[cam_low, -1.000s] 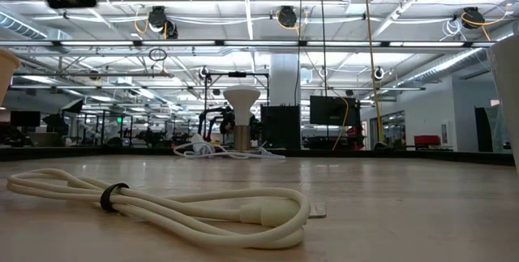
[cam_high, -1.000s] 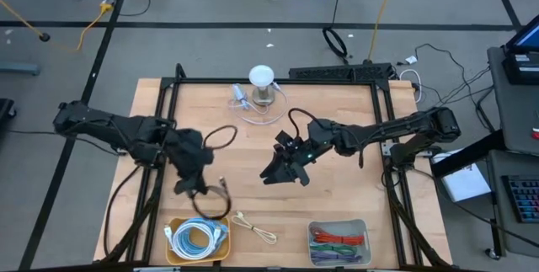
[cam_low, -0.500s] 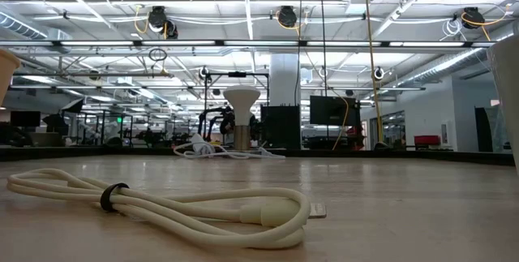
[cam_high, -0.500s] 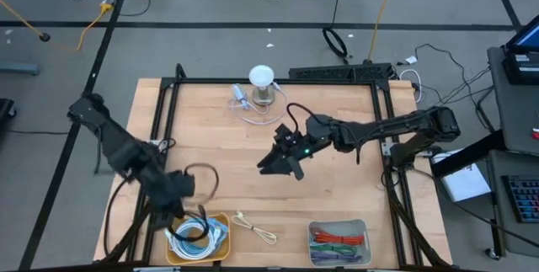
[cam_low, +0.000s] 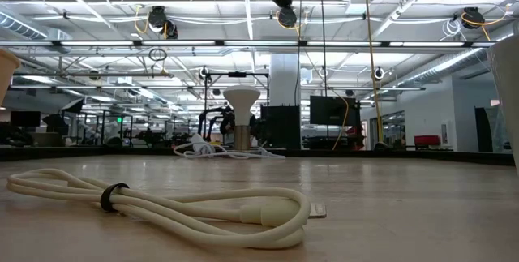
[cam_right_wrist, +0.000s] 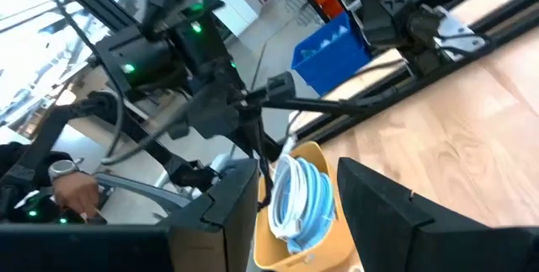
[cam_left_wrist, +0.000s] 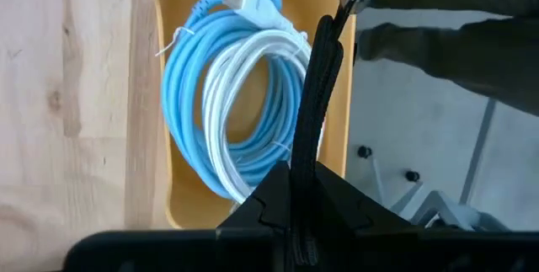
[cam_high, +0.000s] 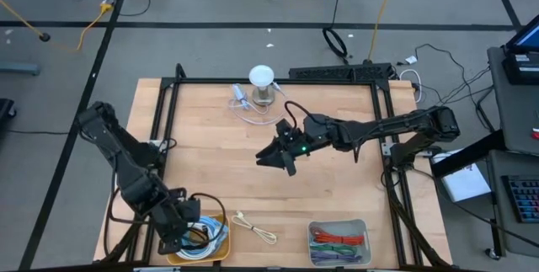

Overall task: Pick & Place USB Port
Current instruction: Put the black HDMI cable into the orange bin

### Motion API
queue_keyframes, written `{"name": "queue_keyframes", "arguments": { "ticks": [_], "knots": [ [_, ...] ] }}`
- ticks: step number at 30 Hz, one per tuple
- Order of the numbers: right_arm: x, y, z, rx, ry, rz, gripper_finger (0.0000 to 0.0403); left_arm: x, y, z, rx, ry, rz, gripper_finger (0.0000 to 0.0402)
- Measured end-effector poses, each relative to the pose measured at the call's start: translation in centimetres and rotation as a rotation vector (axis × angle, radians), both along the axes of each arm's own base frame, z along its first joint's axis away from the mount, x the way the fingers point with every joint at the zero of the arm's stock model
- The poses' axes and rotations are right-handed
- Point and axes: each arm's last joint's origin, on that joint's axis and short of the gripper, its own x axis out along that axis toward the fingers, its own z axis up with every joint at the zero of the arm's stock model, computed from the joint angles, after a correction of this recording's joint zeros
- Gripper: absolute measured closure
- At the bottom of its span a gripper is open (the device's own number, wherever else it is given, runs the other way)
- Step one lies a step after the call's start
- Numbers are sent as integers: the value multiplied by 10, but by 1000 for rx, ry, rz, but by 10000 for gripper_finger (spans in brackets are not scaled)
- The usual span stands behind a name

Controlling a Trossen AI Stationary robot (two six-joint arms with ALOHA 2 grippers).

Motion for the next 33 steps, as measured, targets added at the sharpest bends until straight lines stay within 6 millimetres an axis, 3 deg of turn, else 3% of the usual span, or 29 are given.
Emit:
{"name": "queue_keyframes", "arguments": {
  "ticks": [12,33],
  "knots": [
    [0,1,-3,4,31,3,248,4,-5,2,-57,-40,15,377],
    [-1,4,-3,16,35,7,248,-2,-8,-41,-60,14,33,377]
  ]
}}
